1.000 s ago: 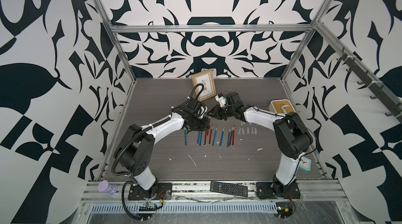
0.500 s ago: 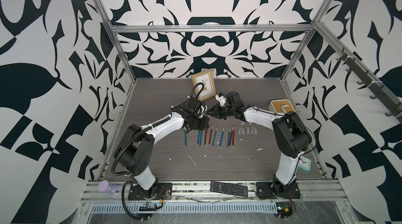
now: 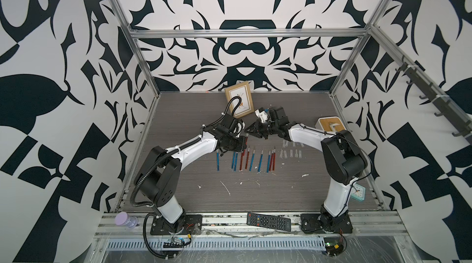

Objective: Remove protective caps from carving knives
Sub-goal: Remove the protective sleeve from the carving knife.

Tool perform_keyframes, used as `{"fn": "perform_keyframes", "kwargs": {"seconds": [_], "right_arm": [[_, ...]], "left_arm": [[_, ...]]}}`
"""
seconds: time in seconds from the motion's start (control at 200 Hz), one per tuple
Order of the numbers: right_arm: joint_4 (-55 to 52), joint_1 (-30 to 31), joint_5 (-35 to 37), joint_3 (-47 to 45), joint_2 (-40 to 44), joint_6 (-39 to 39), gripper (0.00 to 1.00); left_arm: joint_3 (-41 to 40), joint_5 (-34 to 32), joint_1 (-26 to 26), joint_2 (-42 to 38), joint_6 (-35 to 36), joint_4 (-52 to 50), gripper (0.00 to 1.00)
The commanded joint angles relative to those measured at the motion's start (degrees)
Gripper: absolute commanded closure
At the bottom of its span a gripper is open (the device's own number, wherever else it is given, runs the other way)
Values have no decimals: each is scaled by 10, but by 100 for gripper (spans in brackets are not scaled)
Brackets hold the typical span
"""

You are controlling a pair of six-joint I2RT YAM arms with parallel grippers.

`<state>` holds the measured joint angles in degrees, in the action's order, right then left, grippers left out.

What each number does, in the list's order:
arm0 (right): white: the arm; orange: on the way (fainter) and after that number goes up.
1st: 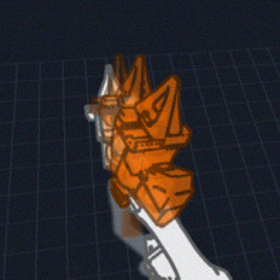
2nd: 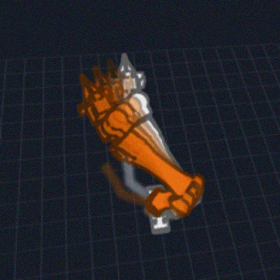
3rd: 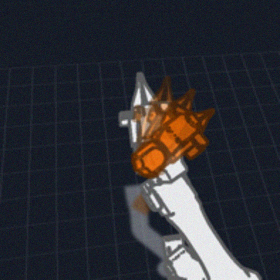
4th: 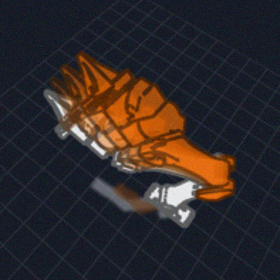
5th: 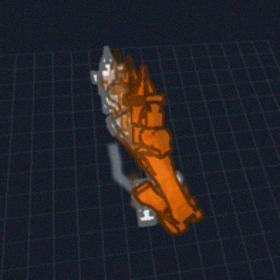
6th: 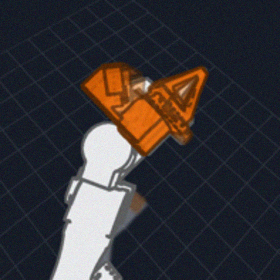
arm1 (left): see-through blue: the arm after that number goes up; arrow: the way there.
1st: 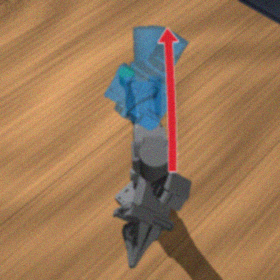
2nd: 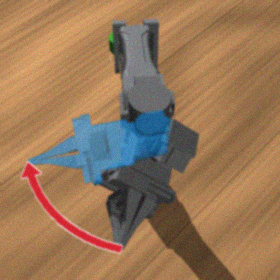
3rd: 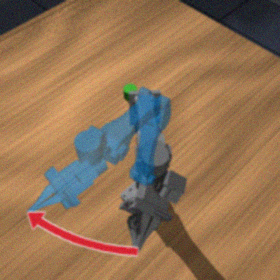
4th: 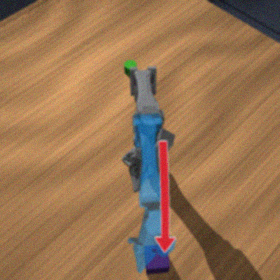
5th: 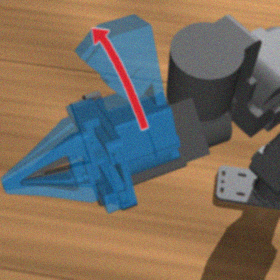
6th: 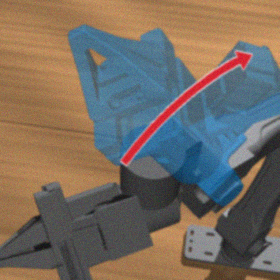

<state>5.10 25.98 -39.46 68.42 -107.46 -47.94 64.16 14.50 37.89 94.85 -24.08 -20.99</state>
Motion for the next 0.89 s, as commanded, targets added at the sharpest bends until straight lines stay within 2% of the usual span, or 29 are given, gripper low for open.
{"fn": "perform_keyframes", "kwargs": {"seconds": [0.0, 0.89], "right_arm": [[54, -19, 33, 43, 4, -6, 90], [9, -33, 76, 81, -8, 26, 91]], "left_arm": [[-3, 8, 19, 10, 10, -69, 100], [-31, 35, 22, -1, 39, -85, 100]]}}
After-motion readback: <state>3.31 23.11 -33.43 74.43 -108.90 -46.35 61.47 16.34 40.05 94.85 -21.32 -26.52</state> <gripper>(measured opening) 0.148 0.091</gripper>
